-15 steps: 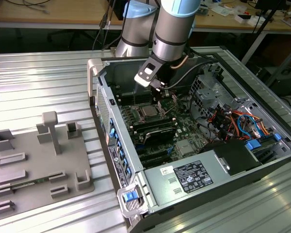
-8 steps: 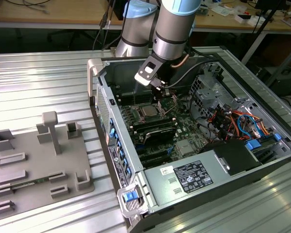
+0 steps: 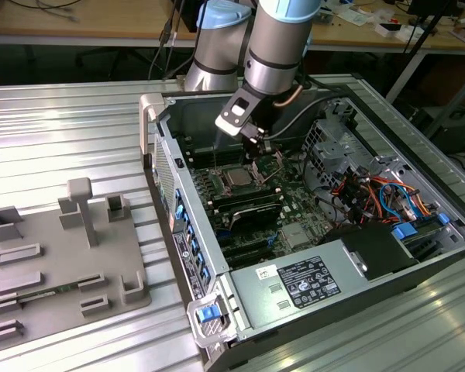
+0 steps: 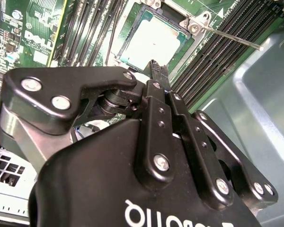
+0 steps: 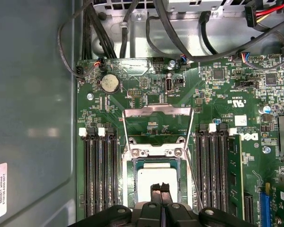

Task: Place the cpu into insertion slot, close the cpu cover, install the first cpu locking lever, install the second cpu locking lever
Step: 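Close the cpu cover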

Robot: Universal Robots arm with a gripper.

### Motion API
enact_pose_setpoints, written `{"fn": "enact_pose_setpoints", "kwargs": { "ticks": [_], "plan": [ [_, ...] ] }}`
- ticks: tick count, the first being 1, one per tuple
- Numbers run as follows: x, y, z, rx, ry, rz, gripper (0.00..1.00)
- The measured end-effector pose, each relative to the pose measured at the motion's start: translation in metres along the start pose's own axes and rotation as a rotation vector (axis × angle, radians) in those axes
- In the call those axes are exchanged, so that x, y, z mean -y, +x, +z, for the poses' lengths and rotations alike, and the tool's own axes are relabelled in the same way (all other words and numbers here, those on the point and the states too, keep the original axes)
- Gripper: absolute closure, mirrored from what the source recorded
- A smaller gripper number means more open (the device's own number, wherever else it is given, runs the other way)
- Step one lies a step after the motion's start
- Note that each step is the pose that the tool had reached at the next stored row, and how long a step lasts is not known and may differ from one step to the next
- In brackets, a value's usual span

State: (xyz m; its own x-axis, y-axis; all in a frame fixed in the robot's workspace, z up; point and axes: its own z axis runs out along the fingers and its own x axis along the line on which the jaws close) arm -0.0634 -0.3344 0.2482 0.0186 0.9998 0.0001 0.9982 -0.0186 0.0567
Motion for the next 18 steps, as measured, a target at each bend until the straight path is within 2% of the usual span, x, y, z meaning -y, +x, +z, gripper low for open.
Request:
{"fn": "enact_pose_setpoints", "kwargs": {
  "ticks": [7,18],
  "plan": [
    [-0.0004,0.0000,-0.0061,-0.0001,-0.0001,0.000,0.89],
    [-0.0022,0.0000,-0.0060,0.0000,-0.0001,0.000,0.89]
  ]
}}
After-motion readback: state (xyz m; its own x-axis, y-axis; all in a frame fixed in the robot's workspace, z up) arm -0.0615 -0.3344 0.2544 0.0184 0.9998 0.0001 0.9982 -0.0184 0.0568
